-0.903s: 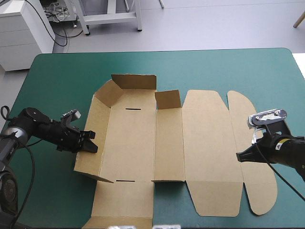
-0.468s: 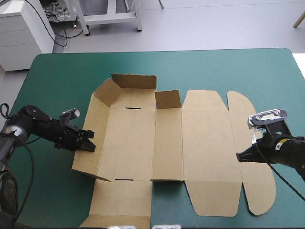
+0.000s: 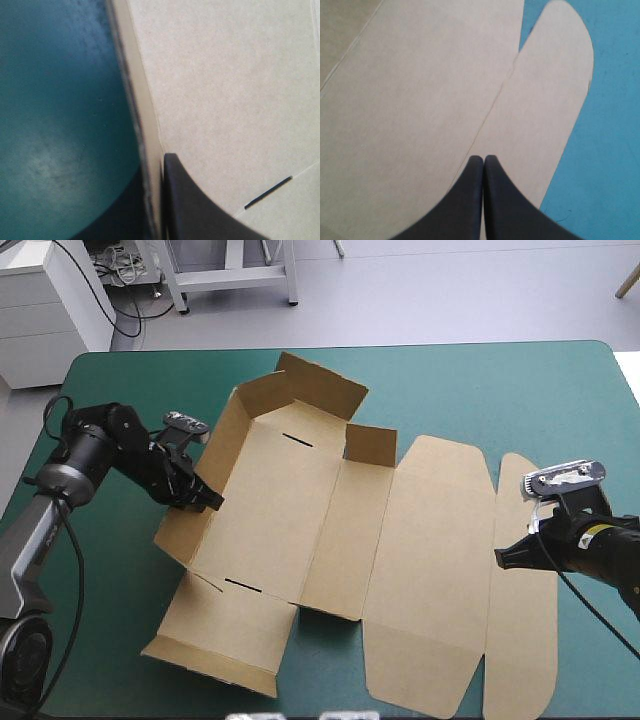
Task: Fold the box
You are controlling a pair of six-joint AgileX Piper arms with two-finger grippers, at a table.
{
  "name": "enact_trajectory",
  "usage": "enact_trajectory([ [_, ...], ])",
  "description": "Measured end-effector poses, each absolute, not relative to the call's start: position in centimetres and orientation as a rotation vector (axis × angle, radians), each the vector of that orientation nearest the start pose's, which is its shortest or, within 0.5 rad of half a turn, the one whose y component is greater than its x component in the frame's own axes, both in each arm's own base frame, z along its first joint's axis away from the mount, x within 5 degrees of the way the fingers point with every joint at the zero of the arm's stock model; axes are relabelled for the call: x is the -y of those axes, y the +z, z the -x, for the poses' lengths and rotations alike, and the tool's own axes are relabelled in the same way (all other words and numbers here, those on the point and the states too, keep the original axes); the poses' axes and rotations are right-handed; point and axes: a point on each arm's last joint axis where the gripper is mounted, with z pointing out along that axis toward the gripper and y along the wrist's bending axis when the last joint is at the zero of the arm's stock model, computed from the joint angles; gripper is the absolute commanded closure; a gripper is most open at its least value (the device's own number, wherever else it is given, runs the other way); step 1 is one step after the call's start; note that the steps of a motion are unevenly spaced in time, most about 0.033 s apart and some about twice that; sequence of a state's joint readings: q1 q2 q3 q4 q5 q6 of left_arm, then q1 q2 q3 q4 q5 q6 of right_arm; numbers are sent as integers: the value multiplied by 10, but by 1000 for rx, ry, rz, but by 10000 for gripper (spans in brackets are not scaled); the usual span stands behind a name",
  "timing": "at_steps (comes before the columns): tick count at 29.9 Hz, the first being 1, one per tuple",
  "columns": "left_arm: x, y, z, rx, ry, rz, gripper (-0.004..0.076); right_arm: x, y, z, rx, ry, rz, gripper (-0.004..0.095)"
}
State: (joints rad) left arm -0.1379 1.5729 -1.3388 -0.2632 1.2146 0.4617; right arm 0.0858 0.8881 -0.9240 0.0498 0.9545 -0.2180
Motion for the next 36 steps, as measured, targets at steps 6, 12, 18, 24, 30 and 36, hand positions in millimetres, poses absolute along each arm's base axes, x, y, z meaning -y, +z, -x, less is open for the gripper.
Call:
enact_trajectory([
  [6,106,340,-306,-2588,-38,-1007,731,-17,359,-155,-2302,-5,336,924],
  [12,140,359,-305,-2343,210,-1171,731,-16,371,-146,-2223,-11,325,924],
  [18,168,367,-299,-2120,401,-1311,731,-15,384,-138,-2163,-15,318,924],
  [24,194,374,-292,-1923,415,-1395,731,-15,387,-132,-2154,-15,318,924],
  [30,208,376,-288,-1791,428,-1461,731,-15,387,-130,-2153,-15,318,924],
  [36,213,362,-280,-1654,504,-1582,731,-15,386,-127,-2174,-14,322,924],
])
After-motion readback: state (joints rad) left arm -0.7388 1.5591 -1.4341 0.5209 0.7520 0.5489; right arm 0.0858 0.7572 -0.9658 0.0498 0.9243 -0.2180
